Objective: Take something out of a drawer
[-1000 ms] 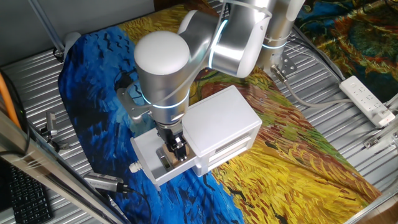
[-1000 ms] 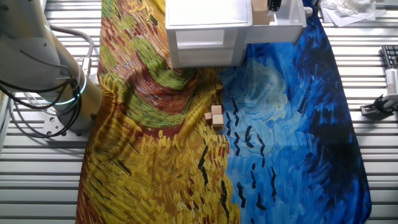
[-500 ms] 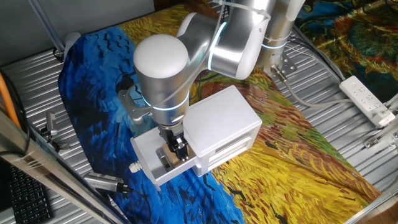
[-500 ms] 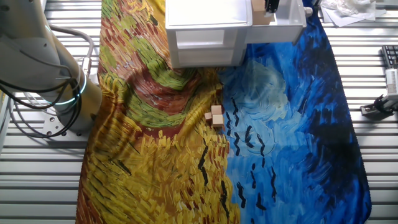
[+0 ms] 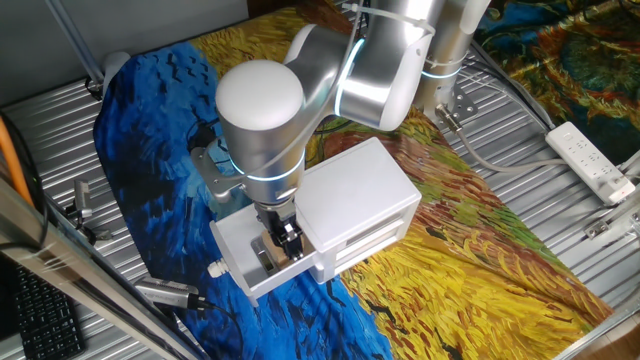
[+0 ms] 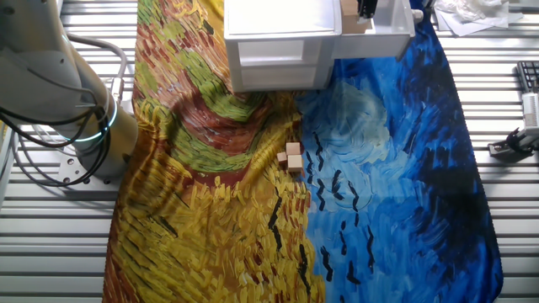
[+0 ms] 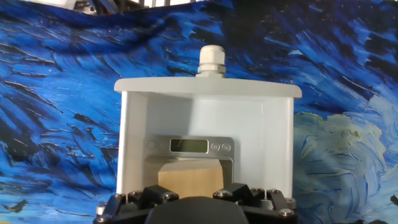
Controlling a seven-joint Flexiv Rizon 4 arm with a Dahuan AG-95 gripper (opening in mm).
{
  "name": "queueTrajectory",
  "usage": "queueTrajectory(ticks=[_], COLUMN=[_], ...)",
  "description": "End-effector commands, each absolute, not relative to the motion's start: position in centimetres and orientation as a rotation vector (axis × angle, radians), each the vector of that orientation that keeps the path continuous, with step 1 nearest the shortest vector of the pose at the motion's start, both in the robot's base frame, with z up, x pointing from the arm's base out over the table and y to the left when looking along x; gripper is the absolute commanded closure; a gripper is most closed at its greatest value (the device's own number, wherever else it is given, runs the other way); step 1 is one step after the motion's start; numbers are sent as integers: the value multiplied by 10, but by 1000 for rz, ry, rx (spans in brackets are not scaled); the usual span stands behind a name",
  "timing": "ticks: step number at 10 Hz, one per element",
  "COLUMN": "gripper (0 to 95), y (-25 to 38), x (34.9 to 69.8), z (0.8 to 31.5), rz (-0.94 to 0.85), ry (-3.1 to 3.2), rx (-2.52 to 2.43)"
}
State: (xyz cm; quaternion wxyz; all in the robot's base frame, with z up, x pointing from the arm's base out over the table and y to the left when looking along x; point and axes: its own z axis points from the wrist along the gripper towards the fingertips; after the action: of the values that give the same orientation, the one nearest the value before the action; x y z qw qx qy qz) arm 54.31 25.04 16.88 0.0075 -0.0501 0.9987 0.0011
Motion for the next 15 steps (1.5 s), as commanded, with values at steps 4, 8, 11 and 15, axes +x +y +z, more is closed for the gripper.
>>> queueTrajectory(ticks=[4,8,11,15], gripper=[380,950,950,950], y=[251,251,251,253], x=[543,543,543,546], z=[167,167,167,170], rz=[1,8,8,5], ry=[3117,3109,3105,3102], rx=[-149,-114,-115,-110])
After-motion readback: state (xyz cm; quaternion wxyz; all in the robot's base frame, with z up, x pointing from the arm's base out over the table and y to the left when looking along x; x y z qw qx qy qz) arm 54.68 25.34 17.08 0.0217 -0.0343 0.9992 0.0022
